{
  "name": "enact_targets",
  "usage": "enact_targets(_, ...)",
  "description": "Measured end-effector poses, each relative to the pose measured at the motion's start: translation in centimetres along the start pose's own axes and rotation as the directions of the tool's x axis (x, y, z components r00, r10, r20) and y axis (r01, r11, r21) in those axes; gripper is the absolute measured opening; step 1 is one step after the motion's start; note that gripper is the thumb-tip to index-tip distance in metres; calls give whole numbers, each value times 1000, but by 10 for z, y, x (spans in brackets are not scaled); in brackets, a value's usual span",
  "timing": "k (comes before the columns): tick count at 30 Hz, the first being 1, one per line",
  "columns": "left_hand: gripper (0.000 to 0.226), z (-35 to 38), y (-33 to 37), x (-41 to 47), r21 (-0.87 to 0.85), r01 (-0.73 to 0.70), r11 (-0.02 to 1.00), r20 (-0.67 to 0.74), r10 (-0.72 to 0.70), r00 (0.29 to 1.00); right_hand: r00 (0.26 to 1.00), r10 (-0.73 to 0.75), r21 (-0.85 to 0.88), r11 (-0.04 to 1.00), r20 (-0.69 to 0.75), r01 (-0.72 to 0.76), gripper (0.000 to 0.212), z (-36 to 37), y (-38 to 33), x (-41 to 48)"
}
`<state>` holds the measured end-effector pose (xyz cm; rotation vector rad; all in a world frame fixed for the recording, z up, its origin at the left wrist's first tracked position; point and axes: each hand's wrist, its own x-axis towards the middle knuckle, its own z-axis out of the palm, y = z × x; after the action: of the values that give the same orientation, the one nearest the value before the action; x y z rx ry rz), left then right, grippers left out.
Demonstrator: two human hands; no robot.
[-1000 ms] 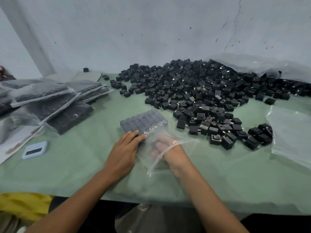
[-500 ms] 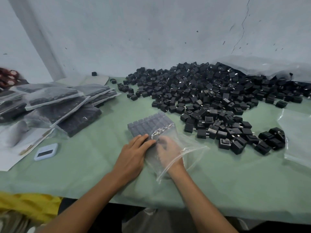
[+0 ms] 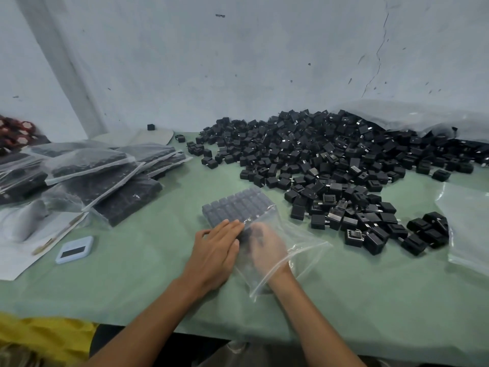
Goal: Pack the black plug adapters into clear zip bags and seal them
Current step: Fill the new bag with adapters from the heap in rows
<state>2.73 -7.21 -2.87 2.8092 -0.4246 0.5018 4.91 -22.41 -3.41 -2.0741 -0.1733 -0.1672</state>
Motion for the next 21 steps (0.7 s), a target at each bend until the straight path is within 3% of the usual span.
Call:
enact_targets(5,49,1,3,2,53,-61,997,44,59,997,1000,7,13,1000,18,-7,16,-1,-1,0)
enact_targets(11,64,1,3,1,-16,-6,1000,113,8,994,986,-168,-230,958,24,169,20,0,8,-1)
enact_targets(12,67,0,3,1,-35,-1,999,108,5,994,989,-137,-250,957,56,147,19,-1,4,1)
enact_targets(15,64,0,4,2,-47,12,999,128,-6,992,996,-84,63,995,33,82,14,-8,-10,-13)
enact_targets(17,60,0,3,2,-46,14,999,143,-7,990,975,-197,-82,975,104,206,24,-19,-7,-34)
enact_targets(19,62,1,2,2,-50,15,999,151,-7,989,994,-98,-1,995,46,98,36,-32,4,-58)
enact_targets(21,68,2,1,2,-55,15,998,136,-8,991,999,-40,109,993,28,37,31,-50,18,-80)
